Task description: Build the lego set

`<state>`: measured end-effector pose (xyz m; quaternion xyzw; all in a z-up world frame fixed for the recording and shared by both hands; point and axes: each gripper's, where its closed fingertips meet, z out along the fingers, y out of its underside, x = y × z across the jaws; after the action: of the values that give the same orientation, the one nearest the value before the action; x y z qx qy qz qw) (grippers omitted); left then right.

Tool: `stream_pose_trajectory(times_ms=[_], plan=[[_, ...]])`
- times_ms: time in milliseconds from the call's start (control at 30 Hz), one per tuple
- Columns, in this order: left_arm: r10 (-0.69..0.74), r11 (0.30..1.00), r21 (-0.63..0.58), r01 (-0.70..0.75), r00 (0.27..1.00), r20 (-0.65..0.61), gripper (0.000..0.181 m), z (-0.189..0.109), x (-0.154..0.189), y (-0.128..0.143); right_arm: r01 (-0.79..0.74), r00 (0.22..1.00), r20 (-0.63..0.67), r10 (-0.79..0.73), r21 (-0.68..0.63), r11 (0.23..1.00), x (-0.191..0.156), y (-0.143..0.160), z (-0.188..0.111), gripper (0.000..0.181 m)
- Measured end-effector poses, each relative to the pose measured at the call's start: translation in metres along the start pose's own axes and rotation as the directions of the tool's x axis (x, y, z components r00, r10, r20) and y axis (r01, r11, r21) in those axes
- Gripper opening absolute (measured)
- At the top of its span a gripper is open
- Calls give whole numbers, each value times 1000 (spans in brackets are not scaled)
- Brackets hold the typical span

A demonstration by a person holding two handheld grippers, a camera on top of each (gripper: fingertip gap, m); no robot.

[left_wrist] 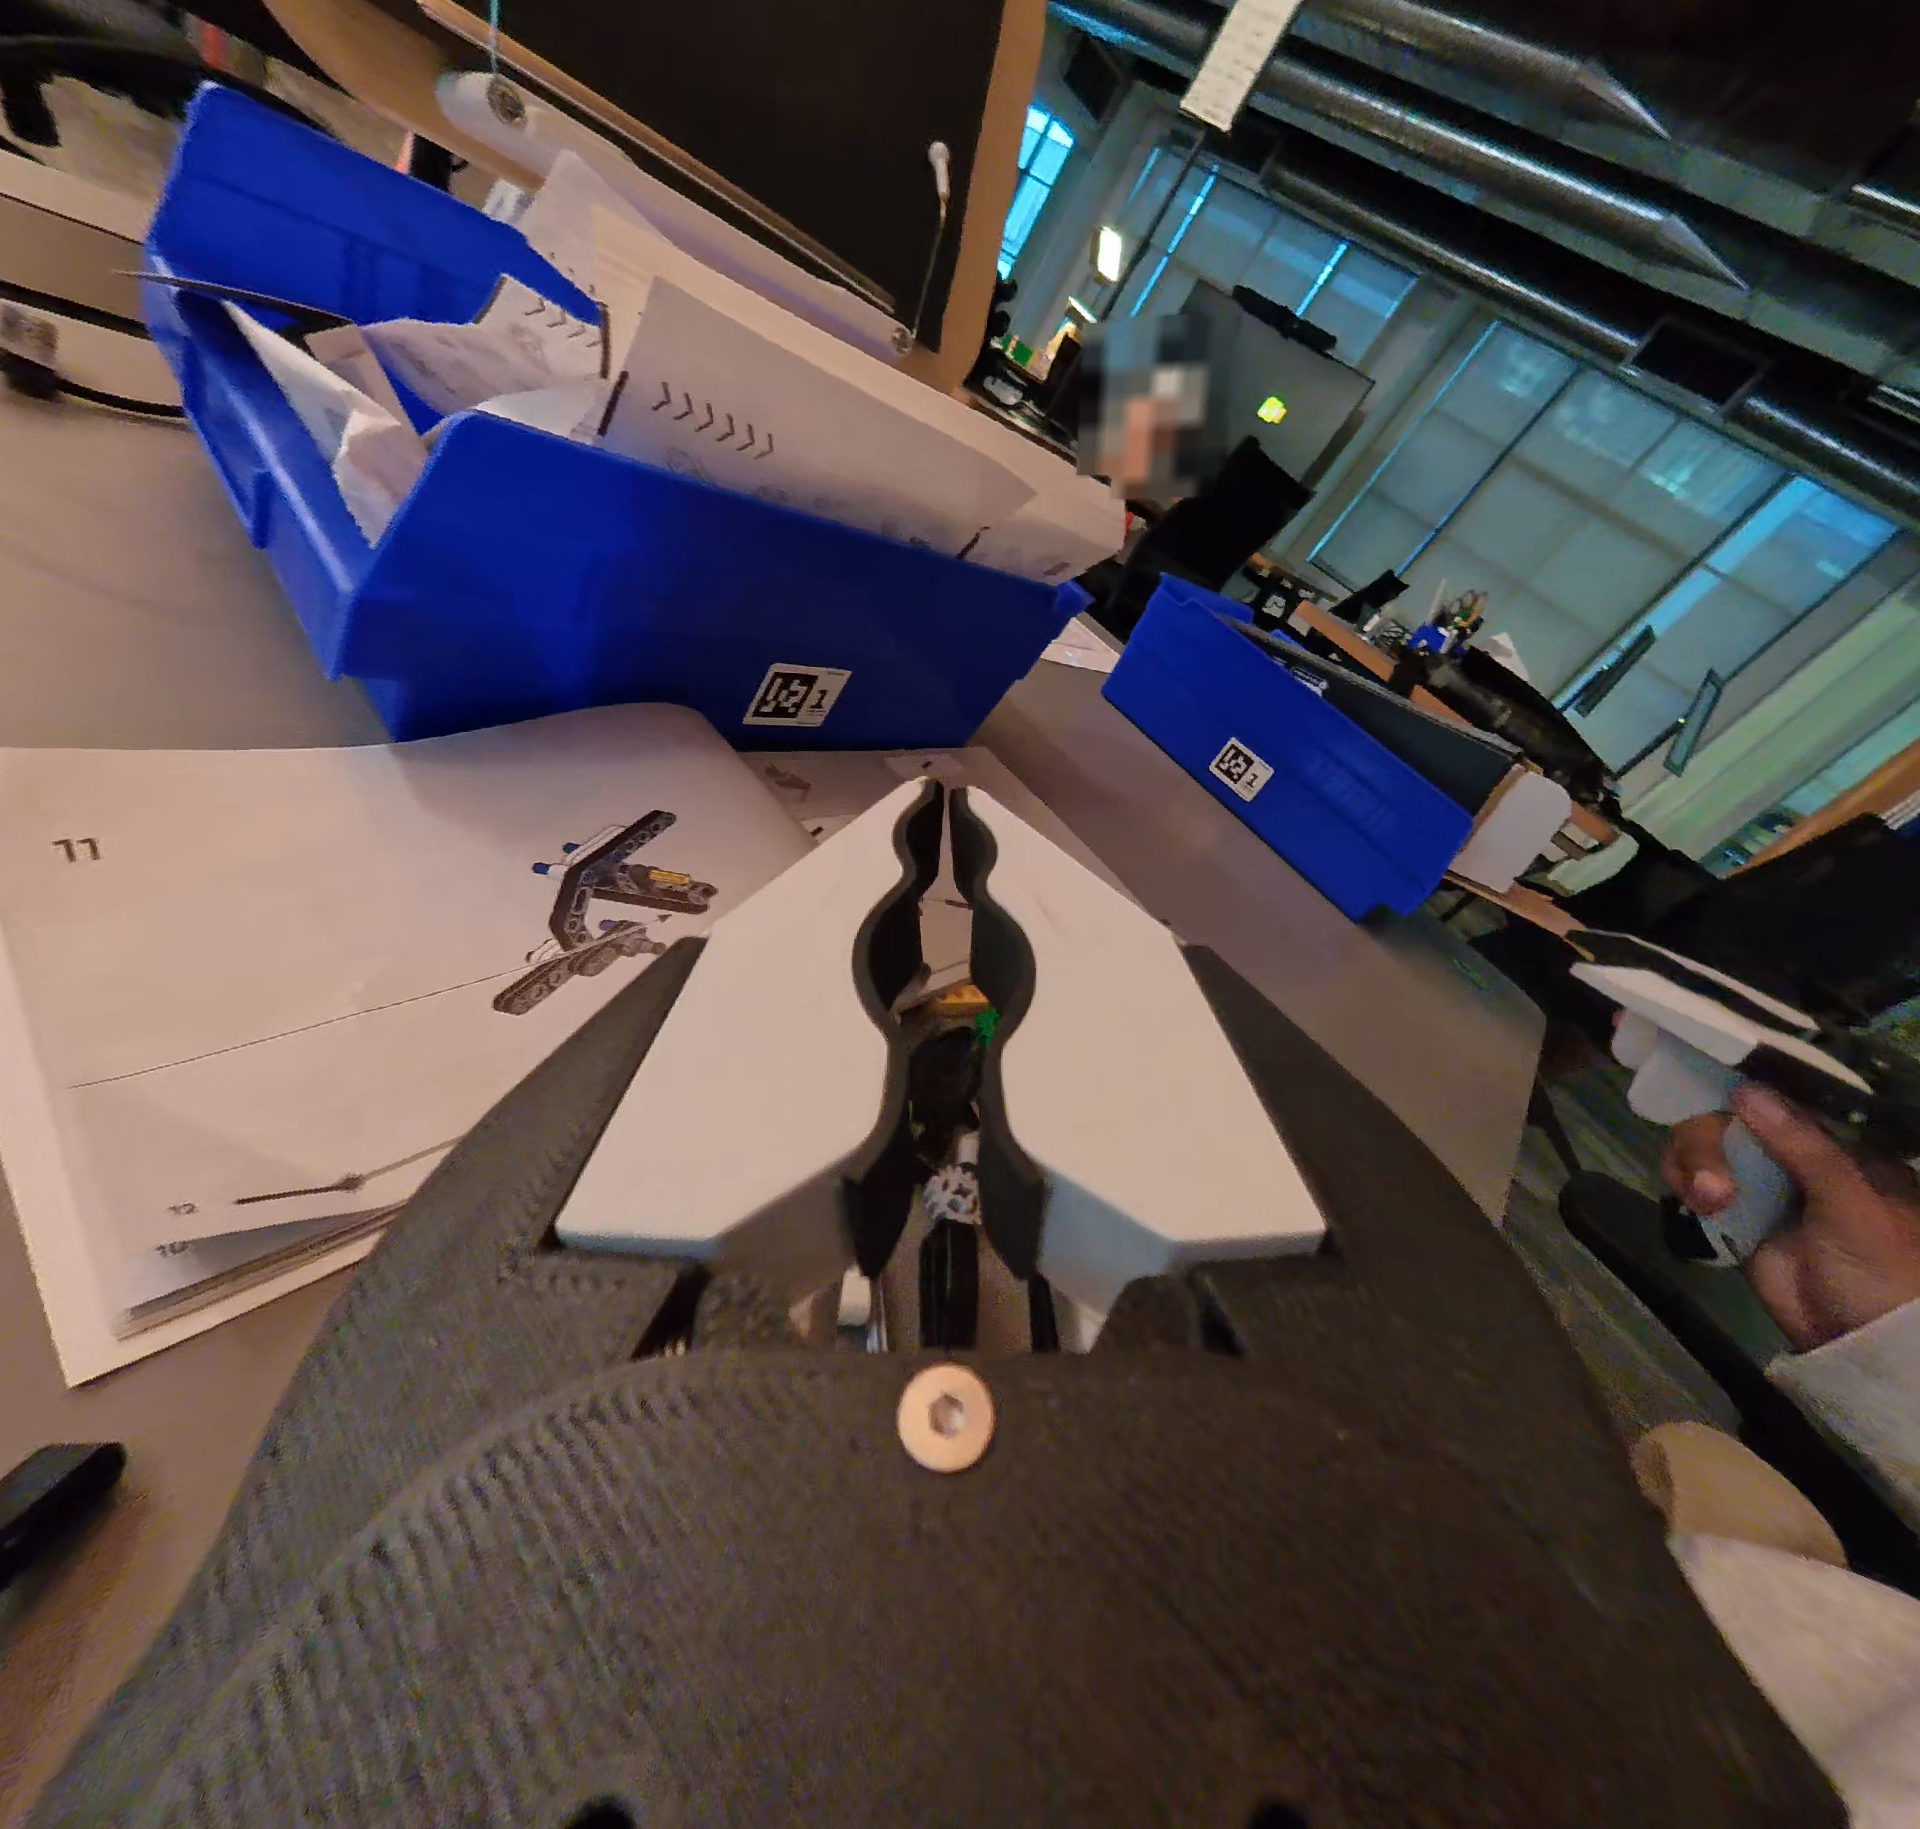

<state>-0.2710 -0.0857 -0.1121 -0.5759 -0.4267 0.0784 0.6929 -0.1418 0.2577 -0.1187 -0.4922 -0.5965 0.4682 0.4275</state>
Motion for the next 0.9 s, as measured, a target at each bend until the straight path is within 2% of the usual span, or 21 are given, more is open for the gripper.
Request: stream_pose_trajectory(times_ms=[33,200,433,700,833,900], plan=[[-4,1000,2,4,1000,6,0,0,-2,0,22,999,-24,-22,-4,1000,10,6,-3,42],[12,1000,-2,-12,999,42,0,2,-11,2,-21,999,-49,24,66,998,39,4,-11,44],[-1,1000,25,-1,998,68,0,0,-18,-3,-224,975,27,223,81,971,55,5,-11,51],[-45,953,303,-15,980,192,0,-38,-41,-50,-394,919,77,387,177,902,74,-3,-19,51],[39,819,559,-128,985,168,0,-79,-19,-90,-425,905,99,414,201,882,77,-5,-20,52],[77,768,610,-196,973,216,0,-93,-14,-98,-418,908,98,407,197,887,76,-5,-19,52]])
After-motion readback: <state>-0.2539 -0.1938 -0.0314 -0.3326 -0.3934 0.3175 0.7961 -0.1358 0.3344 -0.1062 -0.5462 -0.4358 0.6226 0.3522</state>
